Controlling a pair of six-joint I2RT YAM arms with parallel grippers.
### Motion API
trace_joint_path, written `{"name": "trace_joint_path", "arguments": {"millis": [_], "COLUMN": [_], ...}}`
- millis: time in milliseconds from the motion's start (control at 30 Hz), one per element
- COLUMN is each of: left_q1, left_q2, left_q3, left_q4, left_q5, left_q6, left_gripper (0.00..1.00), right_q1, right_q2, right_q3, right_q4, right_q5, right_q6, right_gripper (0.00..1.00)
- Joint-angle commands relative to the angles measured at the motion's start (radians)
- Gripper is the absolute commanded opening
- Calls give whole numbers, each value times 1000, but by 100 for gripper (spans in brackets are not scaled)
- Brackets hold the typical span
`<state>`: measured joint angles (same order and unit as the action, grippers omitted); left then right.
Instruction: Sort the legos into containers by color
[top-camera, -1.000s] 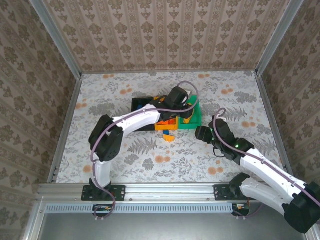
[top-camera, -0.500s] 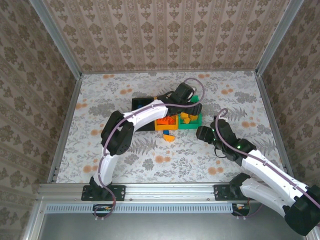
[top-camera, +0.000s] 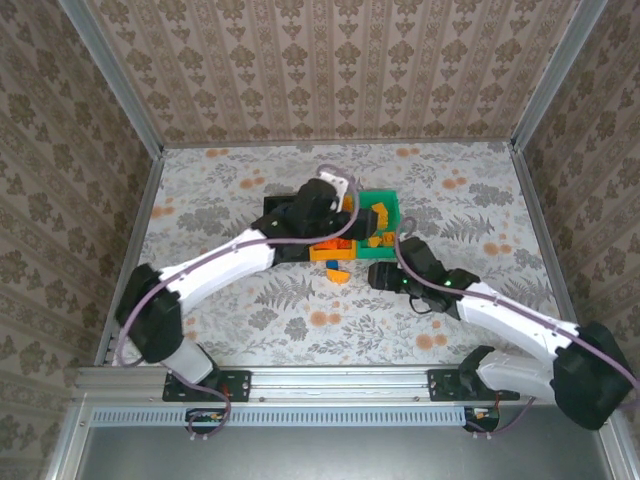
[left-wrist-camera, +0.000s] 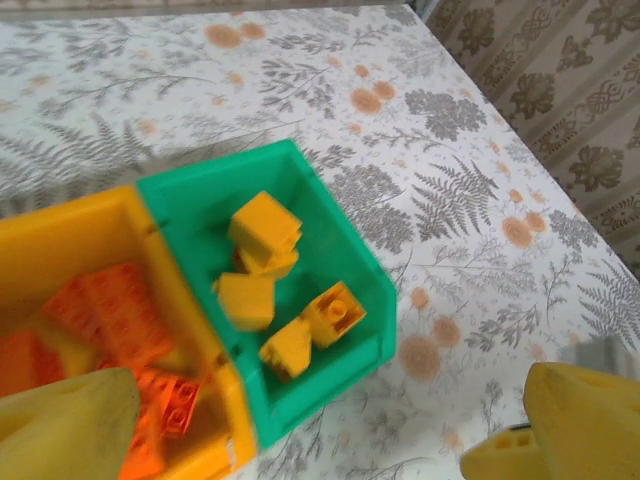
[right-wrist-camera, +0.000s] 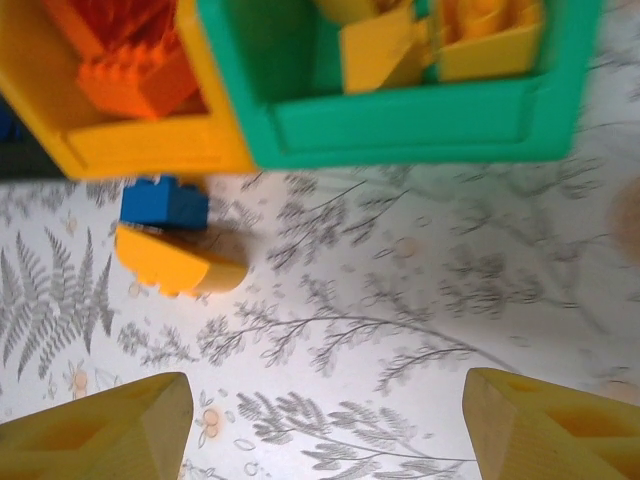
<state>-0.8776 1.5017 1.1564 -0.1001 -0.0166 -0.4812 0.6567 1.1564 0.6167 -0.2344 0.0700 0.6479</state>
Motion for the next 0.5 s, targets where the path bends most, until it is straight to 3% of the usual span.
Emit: {"name": "trace_joint_path", "arguments": {"millis": [0,233,467], "left_q1": [-7,-15,-16], "left_q2": [-141,-488,-703], "left_q3": [-188,-543,-694], "left_q4": [2,-89,-182], "left_q5": [-111,-241,-281], "left_q6": [-67,-192,-270], "left_gripper": [100,100,100], "right_q1": [61,165,207], "right_q2": [78,324,534], "right_q3": [65,164,319], "right_q4": [63,137,82], "right_q5": [22,93,216], "right_q6": [-23,61,95], "right_gripper": [74,76,78]}}
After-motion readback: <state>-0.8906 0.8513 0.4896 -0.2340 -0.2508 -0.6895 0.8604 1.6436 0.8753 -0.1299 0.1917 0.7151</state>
